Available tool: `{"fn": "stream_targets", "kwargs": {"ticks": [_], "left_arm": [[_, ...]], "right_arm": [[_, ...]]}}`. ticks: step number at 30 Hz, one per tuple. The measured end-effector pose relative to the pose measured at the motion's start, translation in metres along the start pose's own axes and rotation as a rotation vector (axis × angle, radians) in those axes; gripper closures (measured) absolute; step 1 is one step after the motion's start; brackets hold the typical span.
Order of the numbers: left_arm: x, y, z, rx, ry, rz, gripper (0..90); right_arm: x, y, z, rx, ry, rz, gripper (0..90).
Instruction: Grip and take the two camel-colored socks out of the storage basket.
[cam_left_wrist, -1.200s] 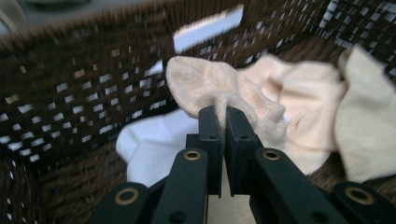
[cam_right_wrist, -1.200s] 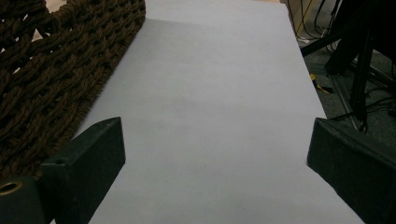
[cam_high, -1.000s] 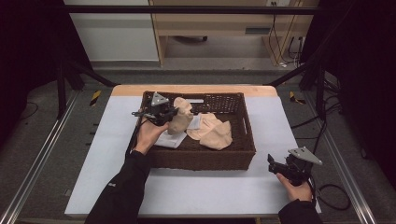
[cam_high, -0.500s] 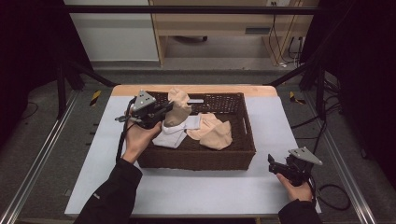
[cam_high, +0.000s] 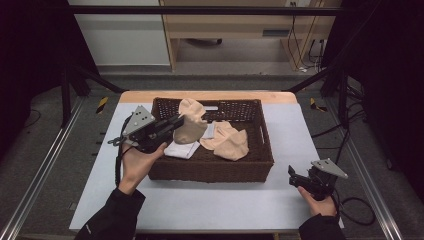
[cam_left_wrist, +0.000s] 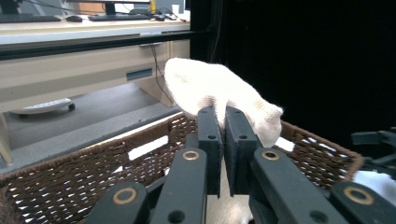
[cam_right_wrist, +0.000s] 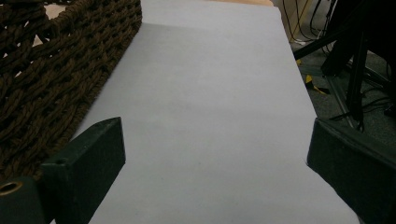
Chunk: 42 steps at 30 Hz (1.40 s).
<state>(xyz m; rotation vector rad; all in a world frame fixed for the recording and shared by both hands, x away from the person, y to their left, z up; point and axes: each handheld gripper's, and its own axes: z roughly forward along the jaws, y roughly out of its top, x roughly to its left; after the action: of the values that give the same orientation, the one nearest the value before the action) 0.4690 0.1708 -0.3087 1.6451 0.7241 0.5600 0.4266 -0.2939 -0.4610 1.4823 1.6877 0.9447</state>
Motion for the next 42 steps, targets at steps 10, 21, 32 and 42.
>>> {"fn": "stream_targets", "kwargs": {"ticks": [10, 21, 32, 42], "left_arm": [[-0.027, -0.002, -0.033, -0.040, -0.066, 0.029, 85.5], [-0.047, -0.026, -0.052, -0.023, -0.124, 0.045, 85.5], [-0.062, -0.060, -0.055, 0.074, -0.172, 0.052, 85.5], [-0.071, -0.087, -0.051, 0.160, -0.199, 0.051, 85.5]], "right_arm": [[0.001, 0.000, -0.001, 0.000, 0.000, -0.002, 4.7], [0.000, -0.001, -0.002, 0.000, -0.002, 0.001, 4.7], [0.001, -0.001, -0.002, 0.001, 0.000, 0.000, 4.7], [0.001, -0.001, -0.004, -0.002, 0.002, 0.000, 4.7]]}}
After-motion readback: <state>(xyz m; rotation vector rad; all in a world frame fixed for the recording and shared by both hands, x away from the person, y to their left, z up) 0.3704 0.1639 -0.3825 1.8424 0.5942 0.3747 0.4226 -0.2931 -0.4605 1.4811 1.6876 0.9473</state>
